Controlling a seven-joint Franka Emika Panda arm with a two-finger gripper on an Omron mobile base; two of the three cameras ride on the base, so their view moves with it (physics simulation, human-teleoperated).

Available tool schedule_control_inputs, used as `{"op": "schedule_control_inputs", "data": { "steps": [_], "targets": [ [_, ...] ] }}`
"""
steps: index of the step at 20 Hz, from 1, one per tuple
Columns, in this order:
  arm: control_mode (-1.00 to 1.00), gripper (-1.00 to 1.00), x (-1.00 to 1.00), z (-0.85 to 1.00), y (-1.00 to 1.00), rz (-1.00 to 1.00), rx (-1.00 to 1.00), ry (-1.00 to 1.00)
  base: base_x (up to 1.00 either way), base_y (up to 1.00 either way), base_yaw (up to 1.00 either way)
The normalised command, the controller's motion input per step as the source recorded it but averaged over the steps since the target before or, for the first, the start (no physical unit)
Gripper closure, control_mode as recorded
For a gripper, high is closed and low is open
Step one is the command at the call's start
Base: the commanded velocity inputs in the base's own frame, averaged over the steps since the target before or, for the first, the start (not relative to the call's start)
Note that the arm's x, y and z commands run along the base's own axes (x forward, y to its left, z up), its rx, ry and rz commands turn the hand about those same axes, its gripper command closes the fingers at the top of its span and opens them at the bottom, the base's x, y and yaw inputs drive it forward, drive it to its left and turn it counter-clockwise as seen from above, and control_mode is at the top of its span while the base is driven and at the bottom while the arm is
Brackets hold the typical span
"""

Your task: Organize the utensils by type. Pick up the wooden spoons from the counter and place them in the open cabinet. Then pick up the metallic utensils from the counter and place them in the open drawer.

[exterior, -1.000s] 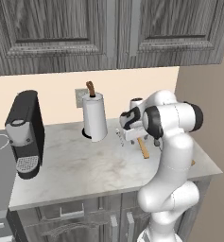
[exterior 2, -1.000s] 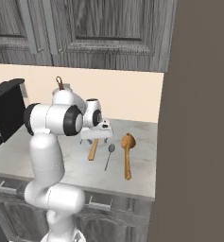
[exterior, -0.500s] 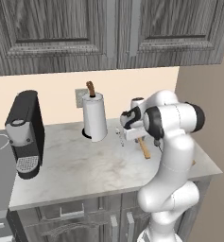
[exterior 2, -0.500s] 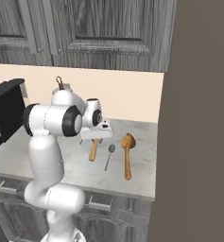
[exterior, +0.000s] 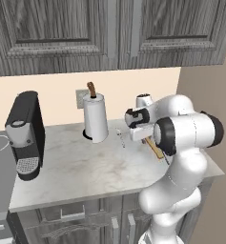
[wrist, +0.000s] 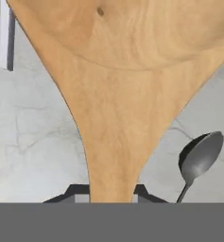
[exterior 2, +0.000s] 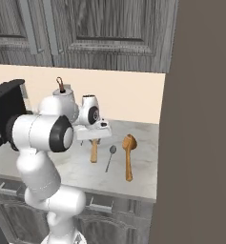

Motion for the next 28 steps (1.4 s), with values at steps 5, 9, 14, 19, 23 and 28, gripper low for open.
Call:
{"op": "schedule_control_inputs", "data": {
  "steps": [5,9,14,19,23,28],
  "targets": [
    [-1.00,1.00,-0.73,0.63,-0.10,0.11,-0.02,0.00,0.00,0.00,0.00],
    [-1.00,1.00,-0.74,0.59,-0.04,0.13,0.00,0.00,0.00,0.00,0.00],
    [-1.00,1.00,-0.70,0.48,0.00,0.09,0.00,0.00,0.00,0.00,0.00],
    [-1.00,1.00,-0.60,0.33,0.00,0.02,0.00,-0.01,0.00,0.00,0.00],
    [-1.00,1.00,-0.32,0.14,0.00,0.00,0.00,-0.06,0.00,0.00,0.00],
    [-1.00,1.00,0.00,0.00,0.00,0.00,0.00,0.00,0.00,0.00,0.00]
  ]
}}
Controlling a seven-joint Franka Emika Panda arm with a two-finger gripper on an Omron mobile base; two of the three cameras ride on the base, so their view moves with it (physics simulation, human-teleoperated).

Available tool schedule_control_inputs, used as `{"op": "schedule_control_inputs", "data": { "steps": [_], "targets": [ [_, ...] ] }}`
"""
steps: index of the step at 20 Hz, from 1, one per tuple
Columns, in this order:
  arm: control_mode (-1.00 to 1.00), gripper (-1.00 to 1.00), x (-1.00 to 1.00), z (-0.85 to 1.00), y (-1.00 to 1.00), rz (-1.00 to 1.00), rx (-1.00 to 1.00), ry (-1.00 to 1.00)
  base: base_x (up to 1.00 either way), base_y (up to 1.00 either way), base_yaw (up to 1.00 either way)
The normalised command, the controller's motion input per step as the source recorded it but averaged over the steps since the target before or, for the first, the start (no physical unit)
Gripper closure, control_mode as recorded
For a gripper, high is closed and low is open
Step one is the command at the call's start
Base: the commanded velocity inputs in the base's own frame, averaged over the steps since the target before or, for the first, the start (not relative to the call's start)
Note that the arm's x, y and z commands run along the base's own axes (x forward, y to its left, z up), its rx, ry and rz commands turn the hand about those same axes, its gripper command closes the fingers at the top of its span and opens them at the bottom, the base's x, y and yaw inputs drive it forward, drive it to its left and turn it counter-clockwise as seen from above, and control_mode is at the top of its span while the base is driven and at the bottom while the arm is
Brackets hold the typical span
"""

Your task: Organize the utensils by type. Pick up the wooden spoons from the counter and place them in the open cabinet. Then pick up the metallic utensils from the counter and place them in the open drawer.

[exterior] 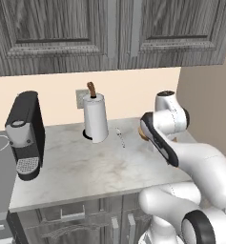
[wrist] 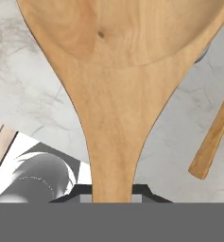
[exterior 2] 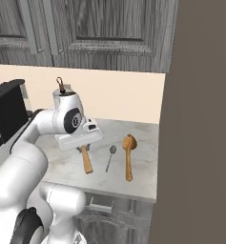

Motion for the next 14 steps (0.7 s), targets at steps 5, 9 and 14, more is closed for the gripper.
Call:
{"op": "schedule_control_inputs", "data": {
  "steps": [5,9,14],
  "targets": [
    [-1.00,1.00,-0.01,0.00,0.00,0.00,0.00,0.00,0.00,0.00,0.00],
    [-1.00,1.00,-0.10,0.00,0.00,0.00,0.02,0.00,0.00,0.00,0.00],
    [1.00,1.00,-0.16,0.00,0.00,0.00,0.03,-0.04,-0.40,-0.04,0.00]
  ]
}}
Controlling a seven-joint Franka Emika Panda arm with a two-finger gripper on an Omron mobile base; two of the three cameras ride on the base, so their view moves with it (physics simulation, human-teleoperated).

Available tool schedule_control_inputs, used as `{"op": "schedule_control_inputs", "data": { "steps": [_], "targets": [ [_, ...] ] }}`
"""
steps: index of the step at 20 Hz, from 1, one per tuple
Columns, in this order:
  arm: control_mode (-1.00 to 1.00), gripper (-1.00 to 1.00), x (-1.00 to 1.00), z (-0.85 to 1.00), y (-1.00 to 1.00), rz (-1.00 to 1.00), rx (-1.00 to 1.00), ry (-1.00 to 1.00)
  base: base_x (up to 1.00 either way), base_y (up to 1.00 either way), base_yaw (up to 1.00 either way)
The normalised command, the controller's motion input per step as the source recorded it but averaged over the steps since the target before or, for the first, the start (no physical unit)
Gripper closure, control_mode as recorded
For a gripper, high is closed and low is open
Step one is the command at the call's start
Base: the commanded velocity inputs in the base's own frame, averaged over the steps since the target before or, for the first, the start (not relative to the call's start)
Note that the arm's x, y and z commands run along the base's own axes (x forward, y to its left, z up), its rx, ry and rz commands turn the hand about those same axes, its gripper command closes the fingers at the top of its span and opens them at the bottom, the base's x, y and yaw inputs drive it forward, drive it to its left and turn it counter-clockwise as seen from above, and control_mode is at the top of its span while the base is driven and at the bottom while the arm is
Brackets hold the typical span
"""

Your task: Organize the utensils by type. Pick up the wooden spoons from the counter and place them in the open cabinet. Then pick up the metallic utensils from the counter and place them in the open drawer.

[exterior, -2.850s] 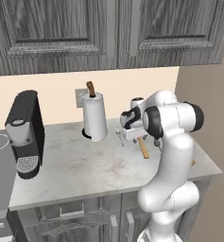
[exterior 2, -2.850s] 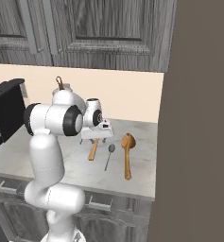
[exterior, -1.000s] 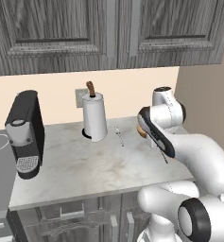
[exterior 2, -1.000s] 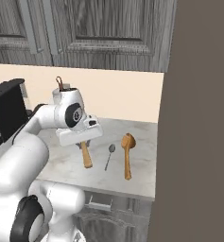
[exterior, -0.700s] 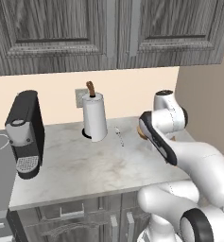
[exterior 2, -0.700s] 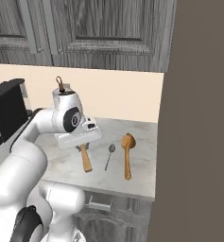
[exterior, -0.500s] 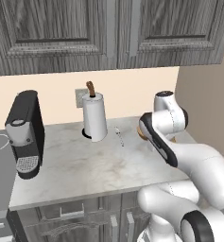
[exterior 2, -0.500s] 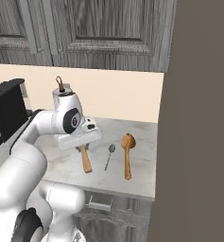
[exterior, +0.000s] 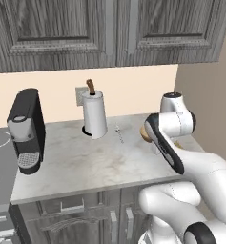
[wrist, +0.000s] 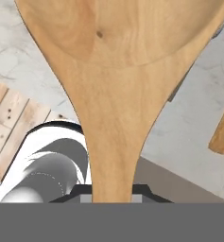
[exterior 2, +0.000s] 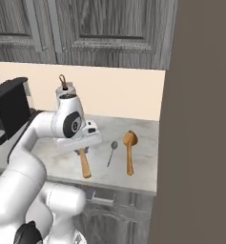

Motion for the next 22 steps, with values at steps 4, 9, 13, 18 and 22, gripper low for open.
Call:
{"op": "schedule_control_inputs", "data": {
  "steps": [4,9,13,18,22],
  "targets": [
    [1.00,1.00,0.00,0.00,0.00,0.00,0.00,0.00,-0.55,-0.07,0.02],
    [1.00,1.00,0.00,0.00,0.00,0.00,0.00,0.00,-0.46,-0.02,0.20],
    [1.00,1.00,0.00,0.00,0.00,0.00,0.00,0.00,-0.42,0.06,0.41],
    [1.00,1.00,0.00,0.00,0.00,0.00,0.00,0.00,-0.28,0.14,0.74],
    [1.00,1.00,0.00,0.00,0.00,0.00,0.00,0.00,-0.23,0.15,0.97]
  ]
}}
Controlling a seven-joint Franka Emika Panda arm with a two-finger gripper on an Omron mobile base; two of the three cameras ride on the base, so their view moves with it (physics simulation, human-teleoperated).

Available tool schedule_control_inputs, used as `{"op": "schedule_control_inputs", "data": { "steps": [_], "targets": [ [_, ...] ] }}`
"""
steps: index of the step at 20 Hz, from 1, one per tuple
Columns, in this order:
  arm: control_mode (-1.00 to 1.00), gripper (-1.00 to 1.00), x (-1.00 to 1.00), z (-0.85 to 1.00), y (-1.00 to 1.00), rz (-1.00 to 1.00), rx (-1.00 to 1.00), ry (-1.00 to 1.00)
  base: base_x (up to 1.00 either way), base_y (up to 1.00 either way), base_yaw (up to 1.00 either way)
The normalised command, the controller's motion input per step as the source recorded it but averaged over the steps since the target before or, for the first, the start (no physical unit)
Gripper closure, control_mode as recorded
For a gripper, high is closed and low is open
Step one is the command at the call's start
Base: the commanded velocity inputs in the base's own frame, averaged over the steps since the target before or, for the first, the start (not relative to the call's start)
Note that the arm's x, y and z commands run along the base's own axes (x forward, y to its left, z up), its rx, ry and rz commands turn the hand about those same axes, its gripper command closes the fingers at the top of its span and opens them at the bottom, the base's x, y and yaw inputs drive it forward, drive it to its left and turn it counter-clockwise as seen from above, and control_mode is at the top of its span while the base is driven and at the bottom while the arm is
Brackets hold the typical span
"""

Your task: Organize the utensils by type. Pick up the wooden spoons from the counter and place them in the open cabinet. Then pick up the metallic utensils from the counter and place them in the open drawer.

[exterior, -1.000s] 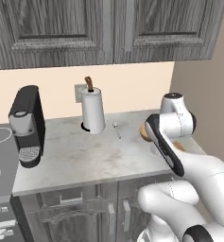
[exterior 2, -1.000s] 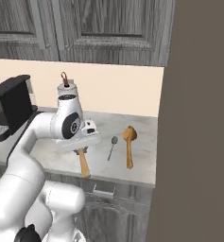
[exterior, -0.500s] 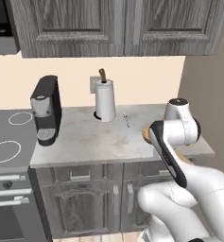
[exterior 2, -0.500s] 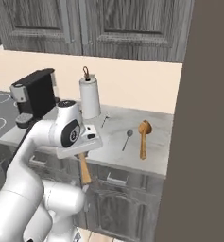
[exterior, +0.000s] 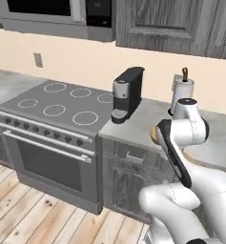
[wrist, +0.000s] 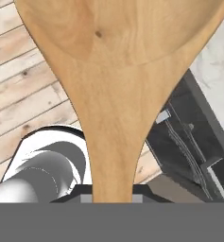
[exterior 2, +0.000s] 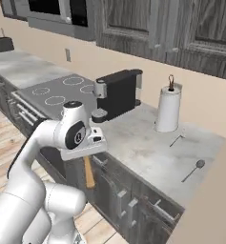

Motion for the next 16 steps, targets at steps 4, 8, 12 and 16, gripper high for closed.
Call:
{"op": "schedule_control_inputs", "data": {
  "steps": [4,8,12,16],
  "targets": [
    [1.00,1.00,0.00,0.00,0.00,0.00,0.00,0.00,-0.02,0.28,0.96],
    [1.00,1.00,0.00,0.00,0.00,0.00,0.00,0.00,0.05,0.36,0.88],
    [1.00,1.00,0.00,0.00,0.00,0.00,0.00,0.00,0.26,0.34,0.72],
    [1.00,1.00,0.00,0.00,0.00,0.00,0.00,0.00,0.41,0.36,0.58]
  ]
}}
